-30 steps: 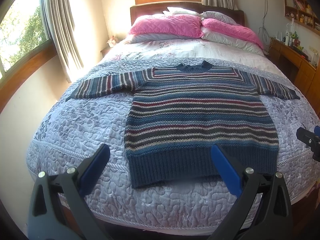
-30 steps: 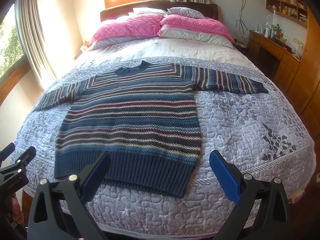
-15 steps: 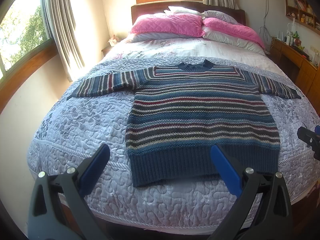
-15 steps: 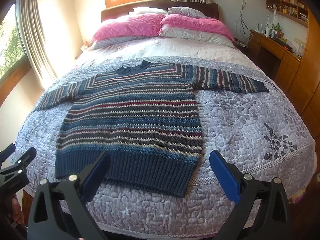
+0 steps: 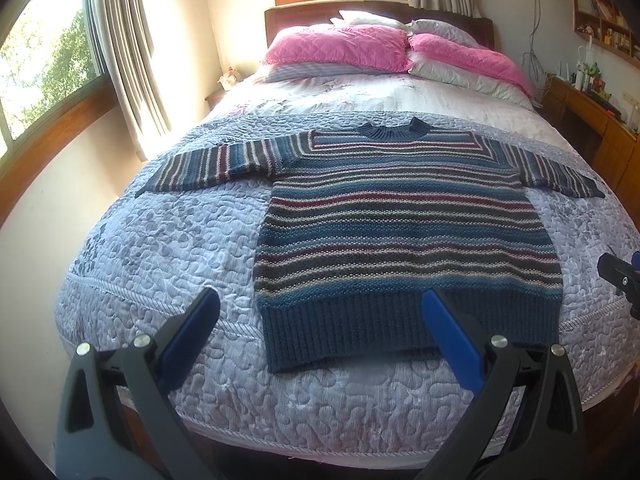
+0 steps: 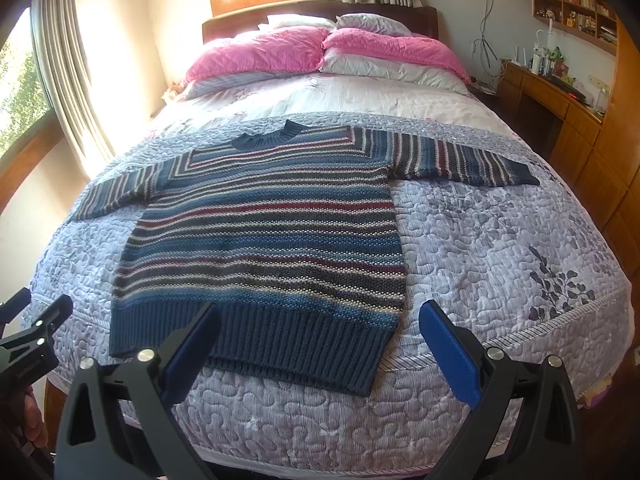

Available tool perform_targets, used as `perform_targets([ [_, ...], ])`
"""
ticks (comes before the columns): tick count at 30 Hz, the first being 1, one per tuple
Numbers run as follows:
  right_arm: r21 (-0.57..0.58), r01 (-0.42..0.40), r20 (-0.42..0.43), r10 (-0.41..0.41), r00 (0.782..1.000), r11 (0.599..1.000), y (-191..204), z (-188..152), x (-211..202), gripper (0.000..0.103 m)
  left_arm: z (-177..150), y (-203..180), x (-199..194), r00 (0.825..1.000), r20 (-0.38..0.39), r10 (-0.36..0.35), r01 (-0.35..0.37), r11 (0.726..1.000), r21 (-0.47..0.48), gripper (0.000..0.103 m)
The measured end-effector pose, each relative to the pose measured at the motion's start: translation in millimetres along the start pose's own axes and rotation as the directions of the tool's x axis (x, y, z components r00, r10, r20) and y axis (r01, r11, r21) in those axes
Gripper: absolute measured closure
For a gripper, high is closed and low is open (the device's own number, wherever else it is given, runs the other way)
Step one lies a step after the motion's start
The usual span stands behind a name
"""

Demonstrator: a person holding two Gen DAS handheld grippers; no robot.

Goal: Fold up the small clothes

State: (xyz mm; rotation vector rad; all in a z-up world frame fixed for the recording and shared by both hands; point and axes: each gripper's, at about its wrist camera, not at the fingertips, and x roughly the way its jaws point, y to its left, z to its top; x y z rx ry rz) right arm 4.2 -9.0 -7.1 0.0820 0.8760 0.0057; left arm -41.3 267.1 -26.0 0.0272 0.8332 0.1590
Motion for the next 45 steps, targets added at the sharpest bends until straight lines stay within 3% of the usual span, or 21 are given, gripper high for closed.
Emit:
perform_targets([
  [25,0.0,0.003,-0.007,-0.003,1.0,1.0,-3.9,0.0,7.5,0.004,1.0,-3.0,6.8,1.0,-0.008,-0.001,0.001,1.0,0.004,0.003],
  [29,0.021,-0.031,0.004,0.031,1.0,0.999,-7.8,2.7,11.5,0.004,2.7,-4.2,16.5,0.999,-0.028,-0.019,0.019,1.0,-0.008,0.003],
  [34,0.096,-0.091,0.012,0.091,0.996,0.991,-35.4,14.5,29.2,0.004,10.5,-12.1,44.1,0.995,-0.089,-0.038,0.035,0.999,-0.034,0.003],
  [38,0.163,-0.174,0.094,0.161,0.983,0.971,-78.9,30.6,44.5,0.004,25.4,-34.5,62.7,0.997,-0.074,-0.02,0.021,1.0,0.014,0.003],
  [40,0.235,-0.204,0.075,0.191,0.979,0.95,-105.1,39.4,61.4,0.004,37.2,-47.7,74.0,0.997,-0.062,-0.034,0.036,0.999,0.018,0.003],
  [42,0.234,-0.194,0.008,0.198,0.98,0.953,-126.0,53.0,83.8,0.004,51.8,-63.4,88.5,0.998,-0.043,-0.043,0.044,0.999,0.015,0.003],
  [45,0.16,-0.071,-0.058,0.081,0.995,0.985,-154.8,79.3,112.9,0.004,79.0,-91.0,116.5,0.999,-0.035,-0.035,0.034,0.999,-0.016,0.003],
])
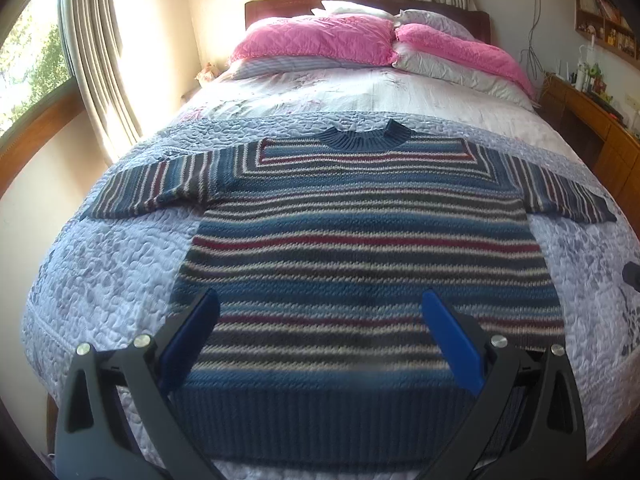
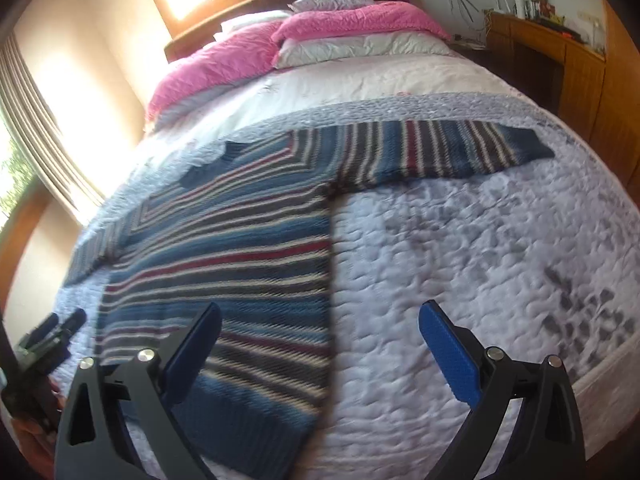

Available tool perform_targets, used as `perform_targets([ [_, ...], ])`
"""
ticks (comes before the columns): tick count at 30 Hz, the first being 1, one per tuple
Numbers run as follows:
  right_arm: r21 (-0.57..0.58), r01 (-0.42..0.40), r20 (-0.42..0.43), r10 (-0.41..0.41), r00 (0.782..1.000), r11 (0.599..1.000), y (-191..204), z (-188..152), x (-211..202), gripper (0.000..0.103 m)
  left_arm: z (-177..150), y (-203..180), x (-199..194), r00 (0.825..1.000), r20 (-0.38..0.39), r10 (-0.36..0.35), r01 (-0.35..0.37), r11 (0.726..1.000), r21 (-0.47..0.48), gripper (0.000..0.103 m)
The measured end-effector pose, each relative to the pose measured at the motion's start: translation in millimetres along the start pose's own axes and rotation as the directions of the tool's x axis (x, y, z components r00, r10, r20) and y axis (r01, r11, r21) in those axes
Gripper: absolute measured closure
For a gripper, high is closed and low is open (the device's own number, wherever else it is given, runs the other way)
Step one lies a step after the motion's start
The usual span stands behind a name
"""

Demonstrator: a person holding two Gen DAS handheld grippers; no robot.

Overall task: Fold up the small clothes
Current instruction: 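Move the right tool to the sweater sleeve cuff and grasp it, then fold the gripped sleeve across the sweater body with the right tool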

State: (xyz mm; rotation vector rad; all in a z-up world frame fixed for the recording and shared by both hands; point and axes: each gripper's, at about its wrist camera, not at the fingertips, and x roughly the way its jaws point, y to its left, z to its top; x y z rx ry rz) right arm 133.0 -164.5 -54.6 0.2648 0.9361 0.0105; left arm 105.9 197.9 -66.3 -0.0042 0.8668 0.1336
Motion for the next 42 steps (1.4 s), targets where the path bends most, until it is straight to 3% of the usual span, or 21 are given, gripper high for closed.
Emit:
perform_targets([
  [3,0.022,0.029,-0.067,-0.028,0.997,0.999,-41.1,43.4,24.6,0.004,34.7,-37.6,36.0,0.996,-0.073,-0.051,0.051,0.999,0.006,0.003],
  [4,0.023,0.033,-0.082,-0.031,0.996,0.999,-55.3,58.8,32.9,0.004,46.1,-53.1,47.7,0.995,-0.09,-0.038,0.041,0.999,0.028,0.003],
  [9,0.0,0.083,-0.121,-0.082,0.989,0.997,-121.1,122.4,74.3,0.004,94.5,-128.8,93.2,0.993,-0.097,-0.066,0.074,0.994,0.079,0.003],
  [18,0.026,0.124,-0.241,-0.114,0.964,0.992,-238.2,189.2,150.3,0.004,143.5,-235.9,163.1,0.985,-0.133,-0.113,0.123,0.99,0.074,0.003],
  [21,0.062,0.172,-0.273,-0.149,0.95,0.983,-278.8,200.7,166.6,0.004,148.0,-252.5,177.4,0.983,-0.146,-0.112,0.125,0.989,0.084,0.003],
  [27,0.164,0.178,-0.298,-0.123,0.947,0.97,-338.0,210.9,183.3,0.004,150.8,-265.7,200.2,0.985,-0.15,-0.084,0.099,0.99,0.1,0.003],
  [33,0.19,0.116,-0.281,-0.059,0.958,0.975,-348.2,209.2,191.8,0.004,150.6,-266.3,217.7,0.982,-0.177,-0.072,0.088,0.992,0.086,0.003],
  [34,0.184,0.118,-0.282,-0.062,0.957,0.976,-346.3,209.2,193.0,0.007,150.3,-266.3,218.4,0.982,-0.175,-0.069,0.086,0.992,0.089,0.003],
  [36,0.161,0.15,-0.288,-0.099,0.952,0.976,-343.2,211.9,197.7,0.026,149.3,-265.6,218.9,0.983,-0.173,-0.069,0.087,0.992,0.096,0.003],
  [37,0.155,0.157,-0.287,-0.107,0.952,0.975,-342.1,213.8,199.5,0.04,149.1,-265.0,219.2,0.983,-0.171,-0.065,0.082,0.992,0.099,0.003],
  [39,0.163,0.173,-0.282,-0.122,0.952,0.971,-345.1,212.7,194.7,0.054,148.4,-261.5,220.2,0.983,-0.172,-0.058,0.075,0.993,0.095,0.003],
  [41,0.19,0.133,-0.272,-0.078,0.959,0.973,-343.6,215.1,195.9,0.079,147.6,-256.3,221.2,0.983,-0.176,-0.056,0.072,0.994,0.087,0.003],
  [42,0.19,0.126,-0.266,-0.073,0.961,0.974,-342.0,215.3,193.6,0.081,147.1,-252.9,221.6,0.983,-0.177,-0.053,0.069,0.994,0.085,0.003],
])
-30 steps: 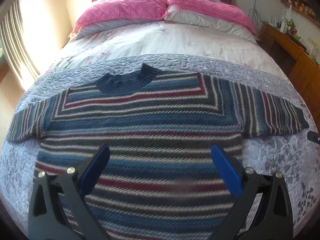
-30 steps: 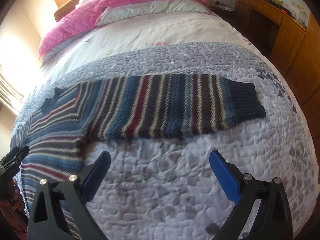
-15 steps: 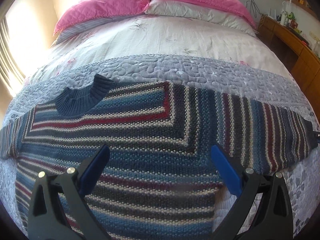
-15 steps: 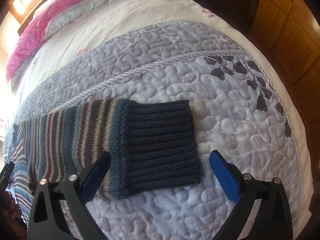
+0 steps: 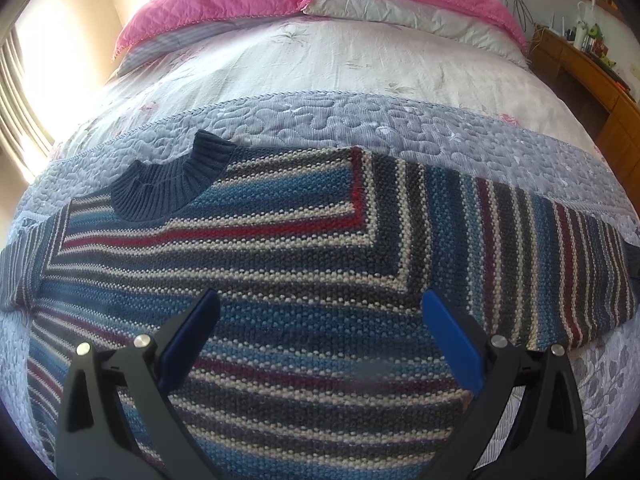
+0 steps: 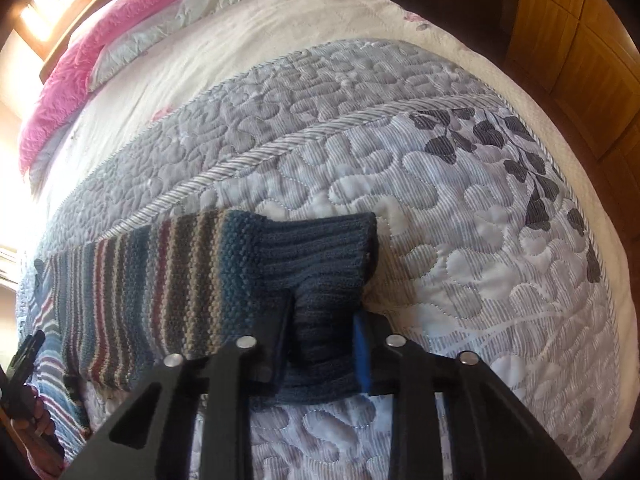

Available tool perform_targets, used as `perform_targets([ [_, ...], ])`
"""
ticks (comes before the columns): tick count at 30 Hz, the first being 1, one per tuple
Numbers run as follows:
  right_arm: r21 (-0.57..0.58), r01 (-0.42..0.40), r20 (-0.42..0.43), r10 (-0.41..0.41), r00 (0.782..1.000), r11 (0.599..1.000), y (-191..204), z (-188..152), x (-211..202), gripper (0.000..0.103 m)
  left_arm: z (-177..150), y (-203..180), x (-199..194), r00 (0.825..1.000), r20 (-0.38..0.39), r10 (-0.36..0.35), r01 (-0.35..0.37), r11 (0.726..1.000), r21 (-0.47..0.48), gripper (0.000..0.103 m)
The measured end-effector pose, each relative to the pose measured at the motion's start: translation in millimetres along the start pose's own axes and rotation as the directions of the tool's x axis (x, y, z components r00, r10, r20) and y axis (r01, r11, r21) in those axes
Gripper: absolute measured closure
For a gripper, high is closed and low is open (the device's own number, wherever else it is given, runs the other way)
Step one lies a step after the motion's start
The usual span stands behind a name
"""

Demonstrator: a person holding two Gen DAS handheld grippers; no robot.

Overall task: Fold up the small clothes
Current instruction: 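Fold the gripped sleeve across the sweater body with the right tool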

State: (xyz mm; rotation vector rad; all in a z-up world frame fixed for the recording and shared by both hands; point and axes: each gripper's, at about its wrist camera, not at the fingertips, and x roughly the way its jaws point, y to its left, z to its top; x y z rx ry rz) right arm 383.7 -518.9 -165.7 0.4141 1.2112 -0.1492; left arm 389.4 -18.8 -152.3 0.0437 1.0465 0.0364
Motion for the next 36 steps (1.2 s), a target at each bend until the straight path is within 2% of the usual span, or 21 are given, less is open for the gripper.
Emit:
perform_targets([
  [1,-0.011,0.004,0.007,-0.004,1.0,1.0,4.8,-1.0,-2.4,0.085,-0.9,3.0,0.4,1.0,-0.001,0.003,-0.003,1.0,0.0,0.003],
  [4,-0.051,0.04,0.042,-0.038,0.998,0.998,23.3,-5.7,-13.6,0.087,-3.7,14.1,1.0,1.0,-0.007,0.012,-0.012,1.0,-0.001,0.003],
  [7,-0.089,0.023,0.076,-0.016,0.997,0.996,45.5,-10.4,-28.3,0.087,-5.6,28.2,-0.7,1.0,-0.009,0.02,-0.02,1.0,-0.013,0.003],
  [11,-0.211,0.056,0.095,-0.036,0.995,0.976,98.1,-19.2,-36.0,0.087,-6.3,47.9,-4.3,0.999,-0.005,0.033,-0.033,0.999,-0.036,0.003],
  [14,-0.309,0.035,0.085,-0.009,0.996,0.951,144.0,-32.6,-32.7,0.087,-6.7,62.8,-5.4,0.999,-0.013,0.037,-0.037,0.998,-0.057,0.003],
  [19,-0.426,-0.062,0.032,0.083,0.996,0.902,219.3,-51.8,-15.5,0.087,-6.4,84.6,-6.3,0.999,-0.019,0.051,-0.052,0.996,-0.076,0.003],
  [25,-0.472,-0.195,-0.058,0.191,0.98,0.859,285.4,-68.3,12.8,0.086,-5.5,94.0,-8.4,0.998,-0.015,0.058,-0.059,0.996,-0.071,0.003],
  [26,-0.474,-0.212,-0.082,0.197,0.977,0.854,290.6,-70.2,20.1,0.077,-5.8,93.8,-8.0,0.998,-0.017,0.054,-0.056,0.996,-0.067,0.003],
  [28,-0.48,-0.236,-0.118,0.204,0.972,0.845,297.9,-77.5,30.3,0.069,-5.9,91.6,-6.3,0.999,-0.024,0.048,-0.049,0.997,-0.06,0.003],
  [32,-0.498,-0.278,-0.117,0.254,0.96,0.821,293.6,-93.4,18.5,0.064,-6.5,81.2,-2.9,0.999,-0.038,0.026,-0.027,0.999,-0.035,0.003],
  [34,-0.464,-0.305,-0.089,0.299,0.95,0.832,275.3,-94.7,1.8,0.063,-5.5,70.2,-2.6,0.999,-0.048,-0.013,0.012,1.0,-0.021,0.003],
  [36,-0.405,-0.343,-0.062,0.349,0.935,0.848,249.0,-93.2,-14.8,0.062,-4.5,53.6,-3.0,0.995,-0.063,-0.08,0.08,0.997,-0.008,0.003],
])
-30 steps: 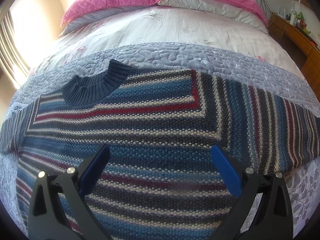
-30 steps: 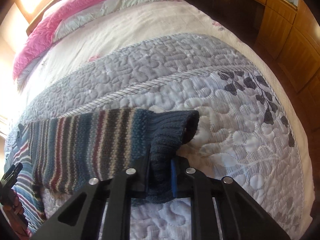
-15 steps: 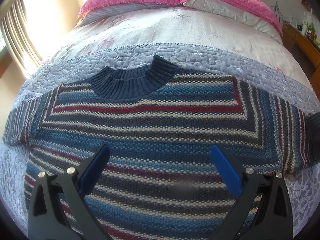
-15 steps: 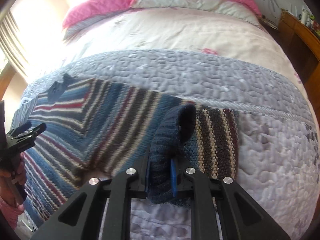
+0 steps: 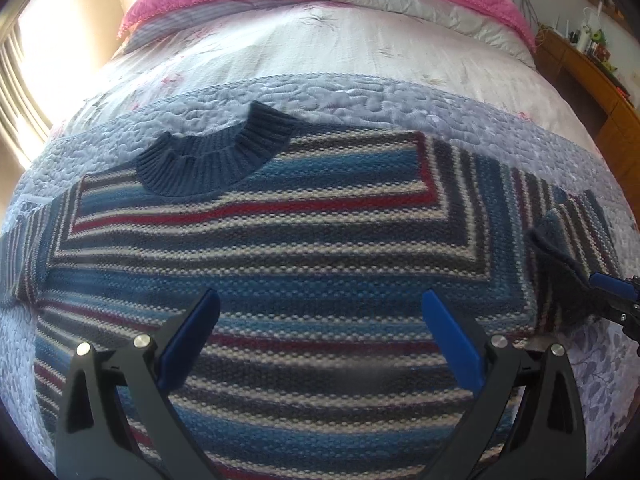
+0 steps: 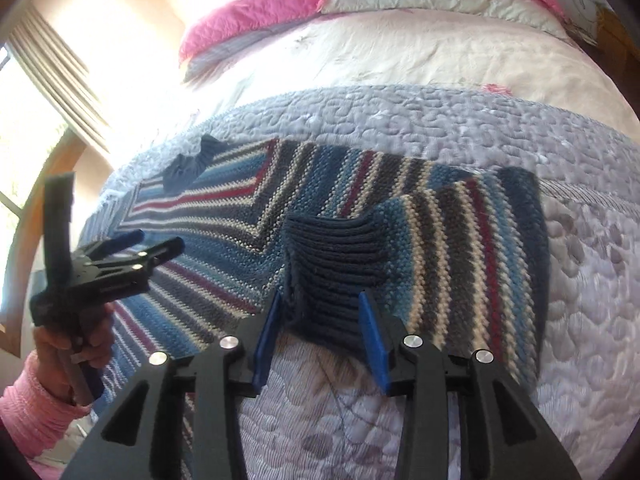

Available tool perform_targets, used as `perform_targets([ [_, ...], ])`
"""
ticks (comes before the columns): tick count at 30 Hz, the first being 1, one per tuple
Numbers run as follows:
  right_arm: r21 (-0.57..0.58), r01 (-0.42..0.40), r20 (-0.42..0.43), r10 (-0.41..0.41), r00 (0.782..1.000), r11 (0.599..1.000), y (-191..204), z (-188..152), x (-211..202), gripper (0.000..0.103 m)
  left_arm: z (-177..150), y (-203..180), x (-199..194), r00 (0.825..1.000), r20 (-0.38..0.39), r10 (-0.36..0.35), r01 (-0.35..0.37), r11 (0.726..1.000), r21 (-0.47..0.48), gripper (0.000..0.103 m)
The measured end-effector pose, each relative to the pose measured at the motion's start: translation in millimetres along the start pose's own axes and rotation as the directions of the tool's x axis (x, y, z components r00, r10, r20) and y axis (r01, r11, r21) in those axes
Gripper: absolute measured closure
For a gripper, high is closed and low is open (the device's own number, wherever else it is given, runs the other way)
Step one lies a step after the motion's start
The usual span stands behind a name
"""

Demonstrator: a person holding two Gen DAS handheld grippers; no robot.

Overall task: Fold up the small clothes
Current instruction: 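Fold the gripped sleeve across the sweater body with the right tool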

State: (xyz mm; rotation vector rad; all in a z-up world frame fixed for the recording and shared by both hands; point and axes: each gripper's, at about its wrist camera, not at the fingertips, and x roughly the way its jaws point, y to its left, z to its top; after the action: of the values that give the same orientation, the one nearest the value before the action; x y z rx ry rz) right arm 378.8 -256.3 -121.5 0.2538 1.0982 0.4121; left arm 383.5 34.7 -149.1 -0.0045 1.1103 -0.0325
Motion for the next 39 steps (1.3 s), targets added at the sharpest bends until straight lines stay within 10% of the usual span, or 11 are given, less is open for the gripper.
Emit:
perform_targets([
  [7,0.125,0.083,0.031,-0.088,0.996,0.989,-58.1,-48.4,-51.5,0.059,10.8,-83.4,20.9,0.955,-0.137,-0.262,0.274,0.958,0.08,0.003],
  [17,0.14,0.117,0.021,-0.121,0.992,0.983,-77.7,-99.2,-55.6,0.057,16.2,-139.2,51.5,0.96,-0.179,-0.215,0.244,0.957,0.159,0.005],
  [26,0.139,0.104,0.036,-0.11,0.993,0.985,-70.3,-102.2,-48.5,0.054,18.9,-149.0,46.2,0.934,-0.191,-0.302,0.329,0.936,0.126,0.091],
  [29,0.135,0.109,0.037,-0.115,0.993,0.985,-67.5,-102.6,-48.0,0.053,19.6,-132.2,36.8,0.917,-0.166,-0.363,0.379,0.923,0.071,0.095],
  [39,0.118,0.081,0.037,-0.086,0.996,0.99,-48.6,-96.4,-38.5,0.053,38.9,-48.3,-21.7,0.952,0.034,-0.304,0.302,0.952,0.053,0.096],
])
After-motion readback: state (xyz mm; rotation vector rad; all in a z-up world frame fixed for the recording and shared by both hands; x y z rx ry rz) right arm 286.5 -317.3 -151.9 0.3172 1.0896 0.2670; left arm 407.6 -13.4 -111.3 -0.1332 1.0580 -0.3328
